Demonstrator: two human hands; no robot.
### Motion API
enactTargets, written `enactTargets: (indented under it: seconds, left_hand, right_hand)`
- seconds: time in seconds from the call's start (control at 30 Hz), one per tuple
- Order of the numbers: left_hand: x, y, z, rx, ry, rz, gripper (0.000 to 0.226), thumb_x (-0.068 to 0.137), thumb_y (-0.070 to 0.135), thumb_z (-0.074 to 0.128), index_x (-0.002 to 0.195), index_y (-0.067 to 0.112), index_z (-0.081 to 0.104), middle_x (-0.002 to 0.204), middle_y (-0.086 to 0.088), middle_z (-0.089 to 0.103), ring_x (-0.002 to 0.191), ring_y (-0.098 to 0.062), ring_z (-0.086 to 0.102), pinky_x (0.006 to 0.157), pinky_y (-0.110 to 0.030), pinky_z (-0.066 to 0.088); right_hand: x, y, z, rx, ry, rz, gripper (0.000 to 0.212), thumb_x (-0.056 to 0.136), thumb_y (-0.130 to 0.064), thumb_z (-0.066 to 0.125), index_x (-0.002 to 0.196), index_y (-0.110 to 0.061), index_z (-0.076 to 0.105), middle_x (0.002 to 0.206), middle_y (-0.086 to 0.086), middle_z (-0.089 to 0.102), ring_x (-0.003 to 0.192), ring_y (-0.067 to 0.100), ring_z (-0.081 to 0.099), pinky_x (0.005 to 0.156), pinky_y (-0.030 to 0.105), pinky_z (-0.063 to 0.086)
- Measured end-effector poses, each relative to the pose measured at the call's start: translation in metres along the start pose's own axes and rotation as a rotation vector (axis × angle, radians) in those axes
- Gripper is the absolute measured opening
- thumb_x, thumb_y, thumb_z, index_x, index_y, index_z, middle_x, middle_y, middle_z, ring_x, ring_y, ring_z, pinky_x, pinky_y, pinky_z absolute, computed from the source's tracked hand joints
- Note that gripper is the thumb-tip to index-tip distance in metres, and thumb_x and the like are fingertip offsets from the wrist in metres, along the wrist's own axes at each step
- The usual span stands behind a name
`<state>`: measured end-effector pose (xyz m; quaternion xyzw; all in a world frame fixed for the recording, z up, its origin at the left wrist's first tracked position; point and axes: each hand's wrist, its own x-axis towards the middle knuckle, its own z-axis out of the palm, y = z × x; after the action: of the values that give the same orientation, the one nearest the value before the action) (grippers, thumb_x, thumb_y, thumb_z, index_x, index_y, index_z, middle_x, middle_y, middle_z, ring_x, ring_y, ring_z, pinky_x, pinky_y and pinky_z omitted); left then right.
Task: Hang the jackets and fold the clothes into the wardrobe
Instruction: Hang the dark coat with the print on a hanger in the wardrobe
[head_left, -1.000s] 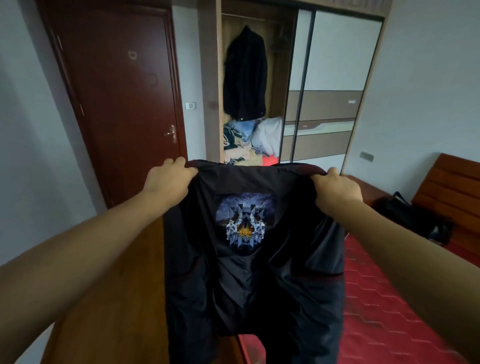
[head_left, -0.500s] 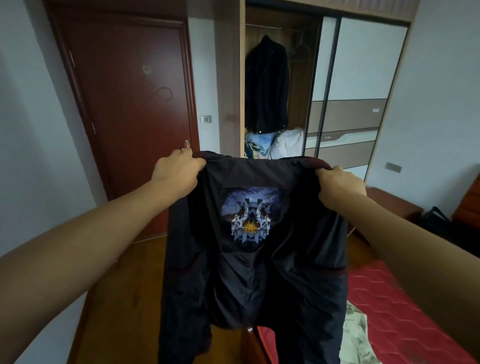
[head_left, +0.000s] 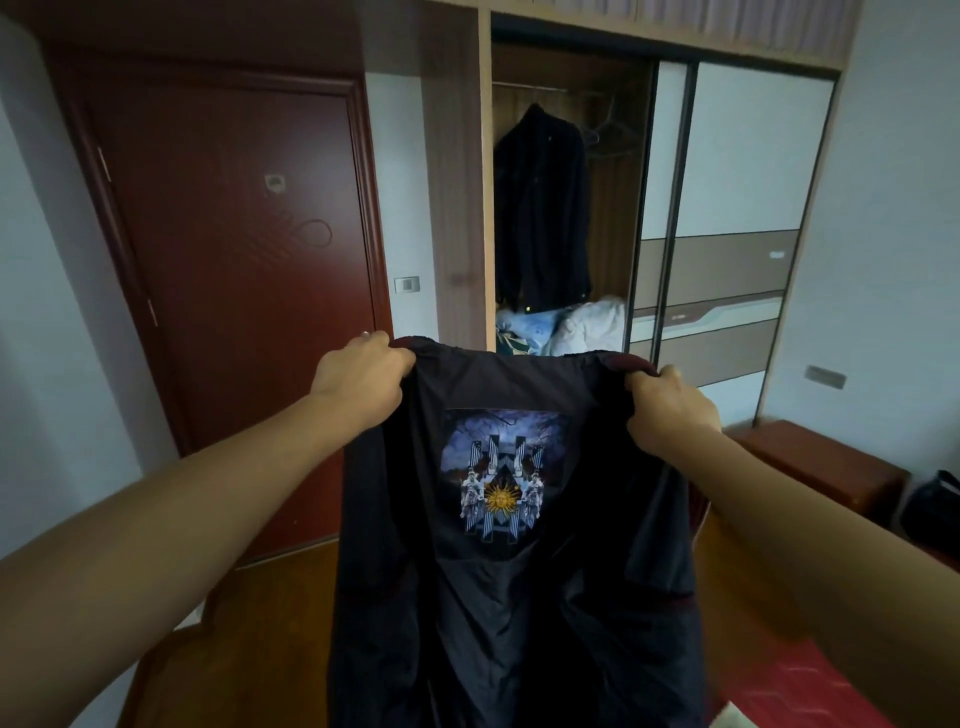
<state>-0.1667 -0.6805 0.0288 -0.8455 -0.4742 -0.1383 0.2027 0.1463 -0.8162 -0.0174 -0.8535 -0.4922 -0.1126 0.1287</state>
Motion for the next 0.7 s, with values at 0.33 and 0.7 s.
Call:
enactTargets:
  seconds: [0.33,0.7]
  left_hand:
    - [0.153,-0.004,0.108,-0.275,-0.097,-0.049,0.037,0.088,0.007,0.047,0.111,0.031,0.065,0.113,-0.001,0.053,0.108,-0.029,0.056,0.073,-0.038,0.045]
    - [0.329,-0.006,0.233,-0.653,-0.166,0.043,0.039,0.08,0.003,0.045,0.1,0.023,0.071,0.101,-0.002,0.065,0.09,-0.028,0.062,0.08,-0.042,0.057]
  right_hand:
    - [0.158,-0.021,0.063,0.058,-0.046,0.042,0.04,0.091,-0.016,0.053,0.131,-0.022,0.053,0.118,0.013,0.045,0.097,0.041,0.061,0.08,0.046,0.051]
    - [0.312,-0.044,0.137,0.096,-0.019,0.221,0.053,0.092,-0.017,0.054,0.144,-0.022,0.046,0.123,0.013,0.045,0.101,0.042,0.06,0.082,0.048,0.051]
